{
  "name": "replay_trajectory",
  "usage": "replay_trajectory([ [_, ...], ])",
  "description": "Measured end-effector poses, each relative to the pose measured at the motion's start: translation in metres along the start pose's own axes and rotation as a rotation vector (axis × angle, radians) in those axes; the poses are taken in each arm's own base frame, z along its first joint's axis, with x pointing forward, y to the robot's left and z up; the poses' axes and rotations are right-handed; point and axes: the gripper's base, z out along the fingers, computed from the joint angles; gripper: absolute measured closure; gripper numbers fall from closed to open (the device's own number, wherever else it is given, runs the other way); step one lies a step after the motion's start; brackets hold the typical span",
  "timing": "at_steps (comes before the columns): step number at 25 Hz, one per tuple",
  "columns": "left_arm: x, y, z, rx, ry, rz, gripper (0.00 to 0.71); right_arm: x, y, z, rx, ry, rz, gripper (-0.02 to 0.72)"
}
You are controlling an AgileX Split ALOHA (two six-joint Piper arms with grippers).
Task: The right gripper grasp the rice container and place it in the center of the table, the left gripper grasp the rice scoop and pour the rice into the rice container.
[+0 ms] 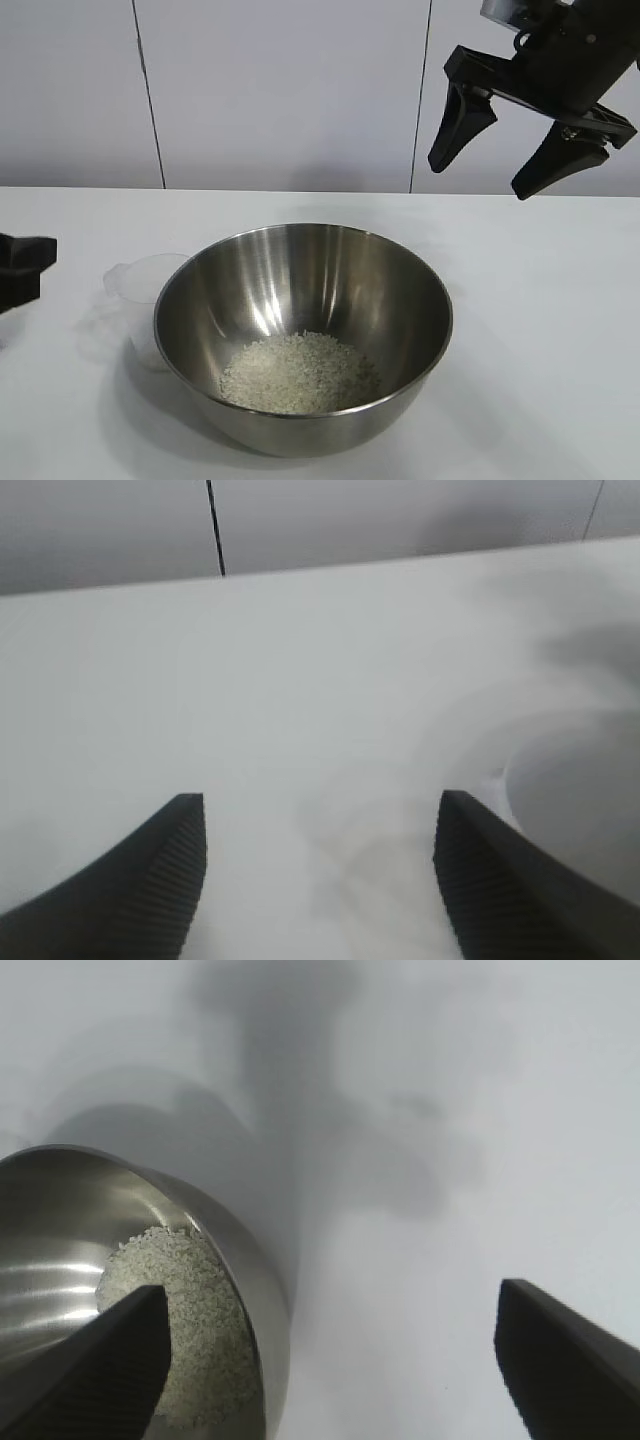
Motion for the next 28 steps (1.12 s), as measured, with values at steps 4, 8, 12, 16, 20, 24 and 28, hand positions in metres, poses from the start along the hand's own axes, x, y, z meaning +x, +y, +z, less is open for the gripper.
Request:
replay_trajectory([
  [4, -0.061, -0.004, -0.012, 0.033, 0.143, 0.028, 0.040, 0.000, 0.000, 0.000, -0.001, 0.005, 0.000, 0.092],
  [8, -0.103, -0.011, -0.019, 0.095, 0.243, -0.070, 0.021, 0.002, 0.000, 0.000, -0.004, 0.018, 0.005, 0.053],
  [12, -0.112, -0.023, -0.001, 0.196, 0.429, -0.192, 0.017, 0.002, 0.001, 0.000, -0.007, 0.021, 0.030, 0.045],
  [16, -0.106, -0.032, 0.029, 0.258, 0.538, -0.293, 0.017, 0.002, 0.002, 0.000, -0.022, 0.018, 0.062, 0.042],
  [20, -0.100, -0.036, 0.045, 0.290, 0.593, -0.351, 0.017, 0.001, 0.005, 0.000, -0.050, 0.012, 0.090, 0.042],
  [24, -0.099, -0.038, 0.049, 0.304, 0.601, -0.380, 0.017, 0.000, 0.007, 0.000, -0.079, 0.006, 0.115, 0.042],
  [28, -0.101, -0.038, 0.049, 0.302, 0.578, -0.387, 0.017, 0.000, 0.007, 0.000, -0.081, 0.005, 0.117, 0.042],
])
